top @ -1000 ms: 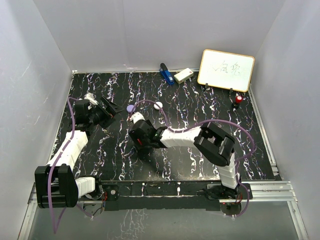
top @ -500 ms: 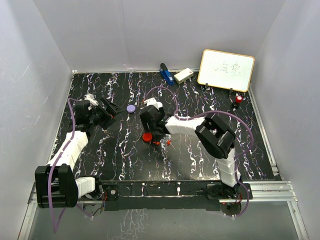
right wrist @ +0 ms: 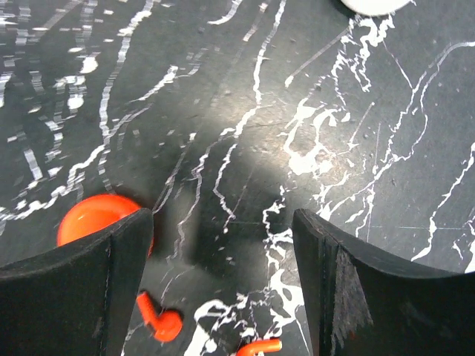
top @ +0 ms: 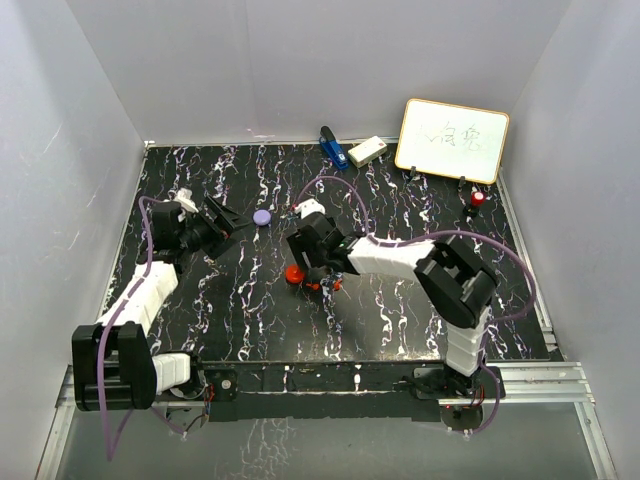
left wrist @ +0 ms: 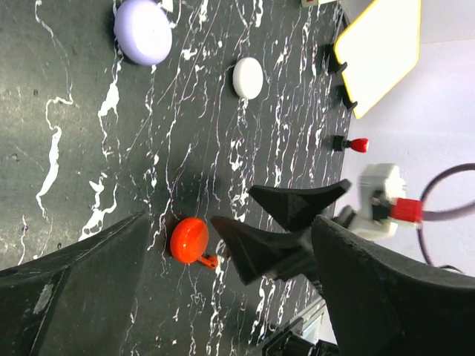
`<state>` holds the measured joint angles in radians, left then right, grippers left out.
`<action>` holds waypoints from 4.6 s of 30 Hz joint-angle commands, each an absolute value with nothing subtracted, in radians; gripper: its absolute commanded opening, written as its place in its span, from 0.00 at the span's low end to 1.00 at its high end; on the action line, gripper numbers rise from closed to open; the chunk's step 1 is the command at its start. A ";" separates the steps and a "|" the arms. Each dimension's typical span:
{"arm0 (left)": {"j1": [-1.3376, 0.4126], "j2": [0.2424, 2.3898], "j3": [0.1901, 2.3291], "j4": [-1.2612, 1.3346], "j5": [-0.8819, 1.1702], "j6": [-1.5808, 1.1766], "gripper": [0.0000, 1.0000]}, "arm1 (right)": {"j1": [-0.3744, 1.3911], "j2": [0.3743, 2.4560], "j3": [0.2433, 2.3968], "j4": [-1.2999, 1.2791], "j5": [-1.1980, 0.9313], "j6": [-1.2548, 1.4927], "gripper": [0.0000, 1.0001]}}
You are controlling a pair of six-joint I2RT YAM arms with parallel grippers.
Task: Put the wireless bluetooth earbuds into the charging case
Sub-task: Pick up the charging case at the center of the board.
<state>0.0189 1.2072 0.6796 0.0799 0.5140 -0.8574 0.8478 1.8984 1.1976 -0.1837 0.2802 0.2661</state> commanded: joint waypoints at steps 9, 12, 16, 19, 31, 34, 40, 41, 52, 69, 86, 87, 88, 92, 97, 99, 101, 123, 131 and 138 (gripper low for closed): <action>0.027 1.235 0.639 0.125 0.586 -0.879 0.87 | 0.850 1.766 1.169 -0.026 0.038 0.172 0.74; 0.027 1.240 0.639 0.130 0.587 -0.882 0.87 | 0.879 1.801 1.198 -0.046 0.074 0.178 0.75; 0.027 1.244 0.649 0.122 0.587 -0.875 0.87 | 0.905 1.846 1.225 -0.070 0.106 0.181 0.75; 0.027 1.244 0.651 0.119 0.589 -0.873 0.87 | 0.915 1.863 1.225 -0.077 0.101 0.179 0.75; 0.026 1.251 0.645 0.132 0.597 -0.879 0.87 | 0.931 1.894 1.199 -0.077 0.094 0.175 0.75; 0.028 1.250 0.643 0.132 0.599 -0.881 0.87 | 0.935 1.905 1.198 -0.078 0.094 0.175 0.74; 0.027 1.248 0.641 0.132 0.608 -0.884 0.87 | 0.942 1.913 1.190 -0.081 0.100 0.173 0.72; 0.027 1.247 0.642 0.132 0.608 -0.884 0.87 | 0.944 1.911 1.188 -0.082 0.104 0.172 0.71; 0.027 1.267 0.632 0.163 0.640 -0.900 0.85 | 0.951 1.920 1.147 -0.083 0.146 0.159 0.52; -0.009 1.364 0.552 0.415 0.821 -1.023 0.83 | 0.947 1.681 0.939 0.323 0.178 0.140 0.23; -0.169 1.481 0.523 0.807 0.896 -1.178 0.62 | 0.893 1.616 1.027 0.258 0.011 0.180 0.21; -0.172 1.479 0.523 0.808 0.898 -1.178 0.61 | 0.884 1.613 1.030 0.257 -0.001 0.183 0.21; -0.174 1.478 0.523 0.809 0.900 -1.177 0.60 | 0.879 1.612 1.033 0.256 -0.009 0.186 0.21; -0.185 1.481 0.522 0.817 0.904 -1.175 0.56 | 0.863 1.614 1.043 0.253 -0.032 0.194 0.21; -0.193 1.487 0.519 0.835 0.901 -1.179 0.46 | 0.852 1.613 1.049 0.252 -0.059 0.205 0.21; -0.196 1.491 0.519 0.844 0.898 -1.181 0.41 | 0.850 1.613 1.050 0.252 -0.069 0.207 0.21; -0.197 1.498 0.522 0.848 0.897 -1.181 0.37 | 0.849 1.611 1.051 0.253 -0.076 0.207 0.20; -0.217 1.576 0.581 0.928 0.875 -1.187 0.00 | 0.717 1.508 0.997 0.234 -0.252 0.330 0.78; -0.213 1.755 0.659 1.227 0.990 -1.306 0.00 | 0.508 1.412 0.929 0.249 -0.509 0.495 0.76; -0.217 1.981 0.755 1.763 1.051 -1.687 0.00 | 0.452 1.463 0.876 0.374 -0.624 0.667 0.66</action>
